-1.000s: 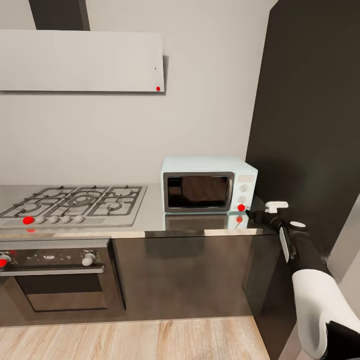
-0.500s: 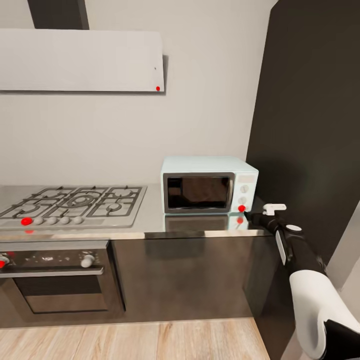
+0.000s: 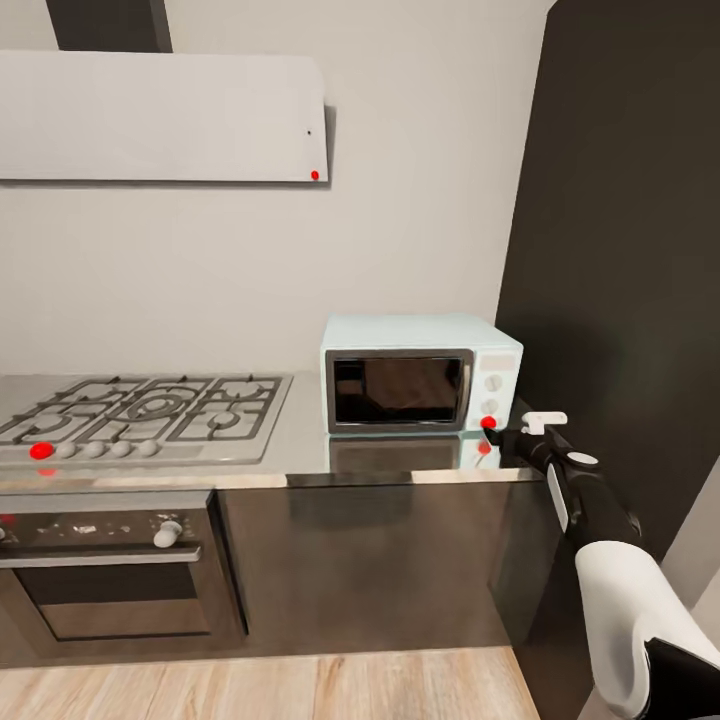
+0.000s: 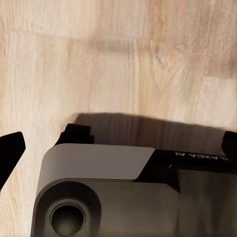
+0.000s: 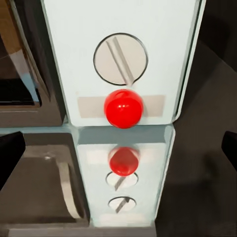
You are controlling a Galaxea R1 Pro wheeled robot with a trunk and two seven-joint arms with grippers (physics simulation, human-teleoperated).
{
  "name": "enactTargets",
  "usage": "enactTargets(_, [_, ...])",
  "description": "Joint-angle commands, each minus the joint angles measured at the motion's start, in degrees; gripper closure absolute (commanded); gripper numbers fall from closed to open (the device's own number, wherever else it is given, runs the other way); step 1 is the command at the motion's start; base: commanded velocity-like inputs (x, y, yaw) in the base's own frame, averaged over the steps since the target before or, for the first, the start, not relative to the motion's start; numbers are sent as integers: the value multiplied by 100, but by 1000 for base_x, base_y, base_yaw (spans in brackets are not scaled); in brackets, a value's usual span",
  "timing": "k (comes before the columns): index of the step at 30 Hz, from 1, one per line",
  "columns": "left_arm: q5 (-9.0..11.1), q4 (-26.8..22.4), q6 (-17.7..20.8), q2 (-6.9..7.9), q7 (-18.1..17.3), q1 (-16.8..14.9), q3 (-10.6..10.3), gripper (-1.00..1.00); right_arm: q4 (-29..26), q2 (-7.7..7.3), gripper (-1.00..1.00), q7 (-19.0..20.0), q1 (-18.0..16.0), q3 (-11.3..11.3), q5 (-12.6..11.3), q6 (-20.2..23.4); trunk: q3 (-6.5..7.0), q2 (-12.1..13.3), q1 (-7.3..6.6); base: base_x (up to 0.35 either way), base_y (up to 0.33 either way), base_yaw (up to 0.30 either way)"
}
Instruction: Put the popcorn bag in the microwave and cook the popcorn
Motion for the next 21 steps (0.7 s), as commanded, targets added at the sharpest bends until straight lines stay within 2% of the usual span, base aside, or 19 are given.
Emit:
enactTargets(1, [57,4,-10,0,-12,-4,-39,-100,-9,3,-100,50,-5,-23,59,18,-6,-3,2,194,0,0])
enactTargets(7, [58,4,-10,0,-13,-4,-39,-100,65,3,-100,50,-5,-25,60,17,-6,-3,2,127,0,0])
enactTargets(21, [57,4,-10,0,-12,-4,-39,-100,201,-15,-100,41,-9,-32,75,18,-6,-3,2,4,0,0])
